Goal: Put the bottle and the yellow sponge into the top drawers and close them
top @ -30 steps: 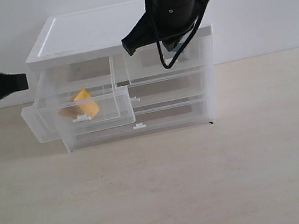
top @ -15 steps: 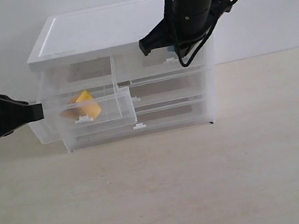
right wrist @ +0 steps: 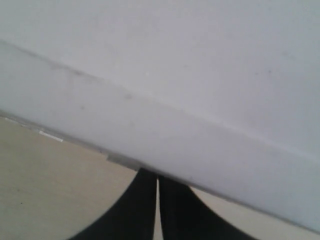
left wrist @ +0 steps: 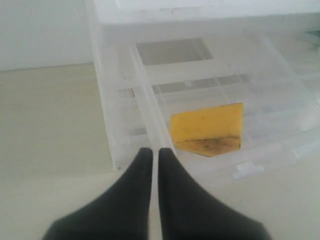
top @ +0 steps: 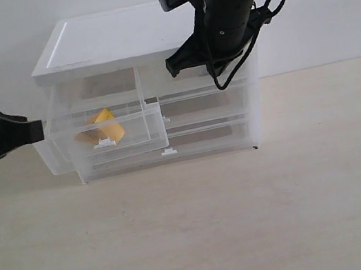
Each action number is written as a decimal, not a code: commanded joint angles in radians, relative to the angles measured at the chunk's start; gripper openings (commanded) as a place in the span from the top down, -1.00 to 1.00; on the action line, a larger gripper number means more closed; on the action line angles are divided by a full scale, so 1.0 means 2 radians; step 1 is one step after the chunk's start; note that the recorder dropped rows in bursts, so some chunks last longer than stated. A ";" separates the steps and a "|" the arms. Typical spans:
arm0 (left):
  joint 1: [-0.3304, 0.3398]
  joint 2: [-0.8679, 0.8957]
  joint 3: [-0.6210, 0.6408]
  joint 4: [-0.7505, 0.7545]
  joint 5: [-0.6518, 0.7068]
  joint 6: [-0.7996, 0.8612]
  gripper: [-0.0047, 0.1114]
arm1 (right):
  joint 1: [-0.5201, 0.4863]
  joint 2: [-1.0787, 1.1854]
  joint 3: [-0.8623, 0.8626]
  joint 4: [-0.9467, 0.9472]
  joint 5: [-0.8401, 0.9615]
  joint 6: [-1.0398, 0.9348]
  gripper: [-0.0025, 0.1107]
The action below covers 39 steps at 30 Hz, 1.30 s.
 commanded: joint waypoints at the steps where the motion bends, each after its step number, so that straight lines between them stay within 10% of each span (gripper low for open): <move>1: -0.005 -0.050 -0.002 0.002 0.027 -0.003 0.85 | -0.004 0.005 0.001 -0.005 -0.026 -0.005 0.96; 16: -0.147 -0.073 0.034 -0.028 0.084 -0.014 0.78 | -0.004 0.005 0.001 -0.020 -0.024 -0.005 0.96; 23: -0.151 -0.063 0.034 -0.028 0.063 -0.040 -0.03 | -0.004 0.005 0.001 -0.019 -0.018 -0.005 0.96; 39: -0.151 0.095 0.007 -0.028 0.001 -0.123 -0.04 | -0.004 0.005 0.001 -0.019 -0.013 -0.016 0.96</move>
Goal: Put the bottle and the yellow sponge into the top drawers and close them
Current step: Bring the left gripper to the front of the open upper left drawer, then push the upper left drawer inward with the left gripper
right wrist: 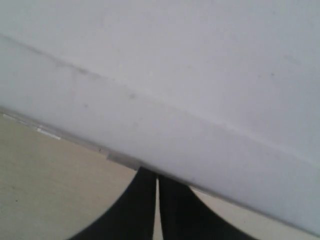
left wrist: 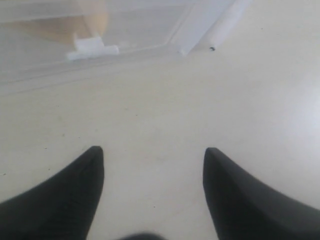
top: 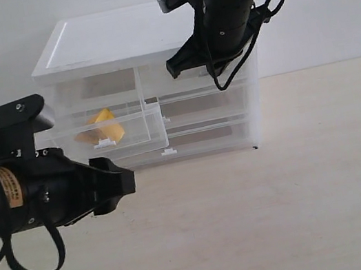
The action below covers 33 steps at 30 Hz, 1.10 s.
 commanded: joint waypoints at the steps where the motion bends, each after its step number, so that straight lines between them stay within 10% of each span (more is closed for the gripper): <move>1: -0.002 0.030 -0.015 -0.004 -0.011 -0.015 -0.04 | -0.004 0.005 0.001 -0.015 -0.011 -0.009 0.96; 33: 0.084 0.123 -0.135 0.043 -0.034 -0.001 -0.04 | -0.004 0.005 0.001 -0.012 0.000 -0.028 0.96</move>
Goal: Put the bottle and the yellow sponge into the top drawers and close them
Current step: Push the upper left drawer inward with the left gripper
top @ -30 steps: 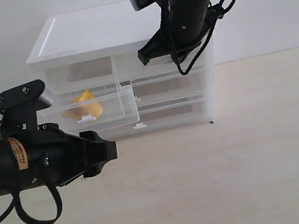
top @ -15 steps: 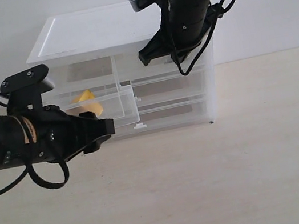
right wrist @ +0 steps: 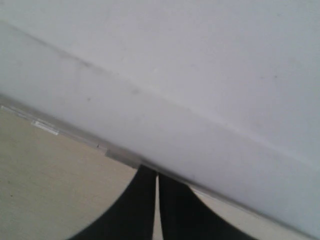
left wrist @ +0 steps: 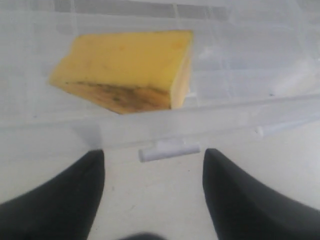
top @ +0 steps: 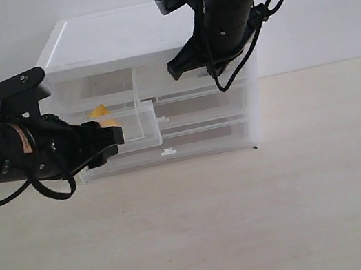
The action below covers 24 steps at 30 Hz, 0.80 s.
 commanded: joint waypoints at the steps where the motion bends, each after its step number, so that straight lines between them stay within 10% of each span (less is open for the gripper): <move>1: 0.004 0.029 -0.040 0.021 -0.048 0.009 -0.04 | -0.004 0.005 0.001 -0.011 -0.001 -0.008 0.96; 24: -0.057 -0.019 -0.023 0.017 0.086 0.068 -0.04 | -0.004 0.005 0.001 -0.013 -0.015 -0.014 0.96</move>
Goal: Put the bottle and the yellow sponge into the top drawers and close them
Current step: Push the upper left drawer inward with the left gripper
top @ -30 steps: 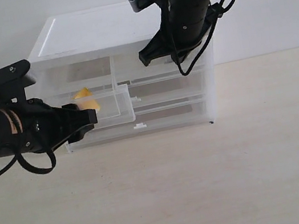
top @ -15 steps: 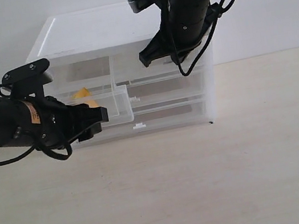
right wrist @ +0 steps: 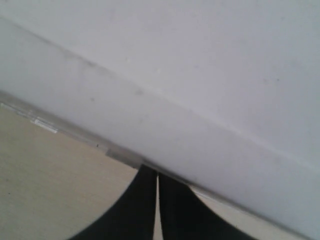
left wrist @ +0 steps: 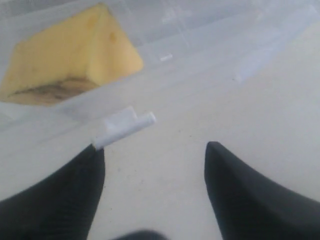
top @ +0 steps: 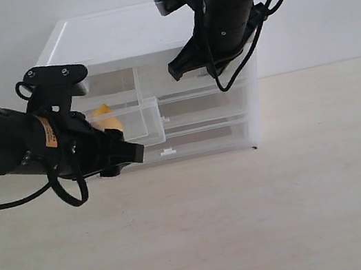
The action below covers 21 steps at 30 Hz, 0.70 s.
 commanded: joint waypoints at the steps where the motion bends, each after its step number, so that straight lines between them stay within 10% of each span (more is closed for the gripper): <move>1: -0.005 -0.026 0.016 0.002 -0.015 -0.023 -0.04 | -0.004 0.005 0.001 -0.014 -0.014 -0.004 0.96; 21: 0.055 0.014 -0.006 0.006 -0.127 -0.035 -0.04 | -0.004 0.005 0.001 -0.010 -0.001 -0.006 0.96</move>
